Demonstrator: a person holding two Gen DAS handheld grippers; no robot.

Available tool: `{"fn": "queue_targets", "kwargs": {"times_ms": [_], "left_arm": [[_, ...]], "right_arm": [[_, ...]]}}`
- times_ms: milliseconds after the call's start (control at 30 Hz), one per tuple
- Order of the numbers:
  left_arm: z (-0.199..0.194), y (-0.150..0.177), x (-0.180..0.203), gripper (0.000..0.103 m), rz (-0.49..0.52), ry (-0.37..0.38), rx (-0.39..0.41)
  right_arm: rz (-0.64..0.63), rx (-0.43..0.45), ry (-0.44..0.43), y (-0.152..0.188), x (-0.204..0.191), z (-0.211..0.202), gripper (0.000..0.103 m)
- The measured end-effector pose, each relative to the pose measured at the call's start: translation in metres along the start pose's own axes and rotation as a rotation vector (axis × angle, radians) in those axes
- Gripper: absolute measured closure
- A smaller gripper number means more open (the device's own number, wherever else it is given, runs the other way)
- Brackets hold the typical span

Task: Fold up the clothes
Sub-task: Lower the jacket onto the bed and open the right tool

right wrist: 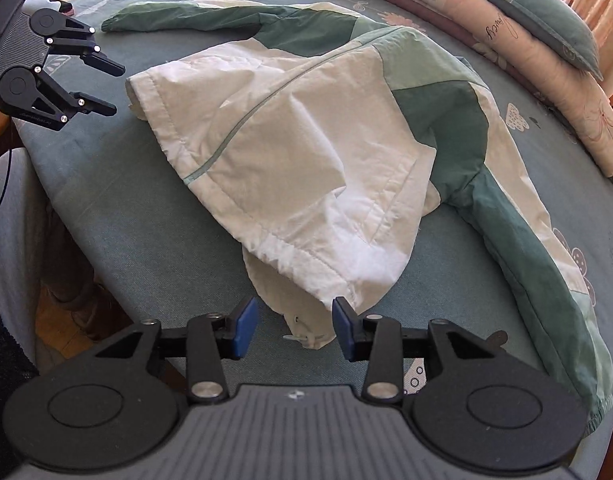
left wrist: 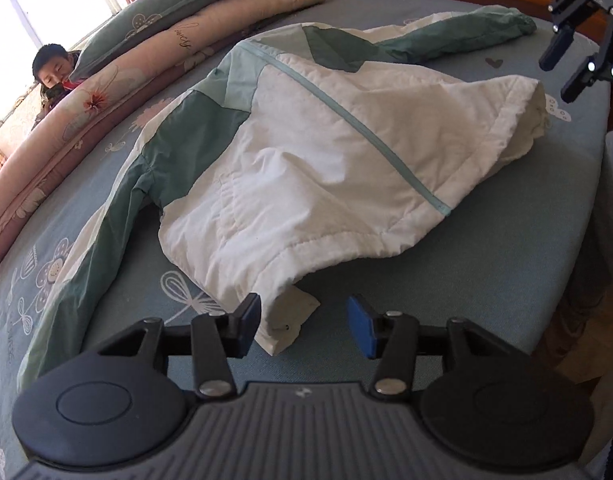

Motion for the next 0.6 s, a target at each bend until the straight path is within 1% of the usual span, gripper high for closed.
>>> {"fn": "queue_targets", "kwargs": {"times_ms": [67, 133, 167, 200, 267, 333, 400, 433, 533, 600], "left_arm": [[-0.007, -0.008, -0.015, 0.052, -0.071, 0.045, 0.033], [-0.017, -0.017, -0.030, 0.050, -0.135, 0.082, 0.079], [-0.021, -0.022, -0.039, 0.046, -0.168, 0.099, 0.104], [-0.024, -0.027, -0.049, 0.040, -0.207, 0.114, 0.131], [-0.027, -0.037, -0.071, 0.032, -0.296, 0.139, 0.186], [-0.023, -0.046, -0.093, 0.031, -0.386, 0.160, 0.230], [-0.010, -0.055, -0.119, 0.027, -0.508, 0.184, 0.266], [0.001, -0.058, -0.132, 0.026, -0.577, 0.202, 0.273], [0.047, -0.061, -0.171, 0.025, -0.798, 0.270, 0.252], [0.081, -0.060, -0.190, 0.025, -0.901, 0.274, 0.230]], "right_arm": [[0.022, 0.041, -0.014, -0.003, 0.006, -0.009, 0.048], [0.049, 0.084, -0.030, -0.006, 0.016, -0.017, 0.047], [0.069, 0.107, -0.040, -0.008, 0.023, -0.021, 0.047], [0.089, 0.131, -0.049, -0.009, 0.031, -0.024, 0.047], [0.181, 0.178, -0.063, -0.011, 0.056, -0.022, 0.044], [0.284, 0.224, -0.076, -0.013, 0.084, -0.019, 0.036], [0.425, 0.260, -0.114, -0.010, 0.115, -0.006, 0.034], [0.522, 0.279, -0.142, -0.006, 0.133, 0.005, 0.034], [0.807, 0.325, -0.239, 0.008, 0.180, 0.050, 0.034], [0.939, 0.338, -0.280, 0.015, 0.203, 0.081, 0.033]]}}
Point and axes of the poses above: each gripper's, at about its wrist camera, not at the fingertips, and z roughly the way its jaws point, x to its right, y to its underside, the point moved 2 cm from there along z, roughly the way its jaws point, and after that the axes turned 6 degrees about -z, right-handed, at the moved point
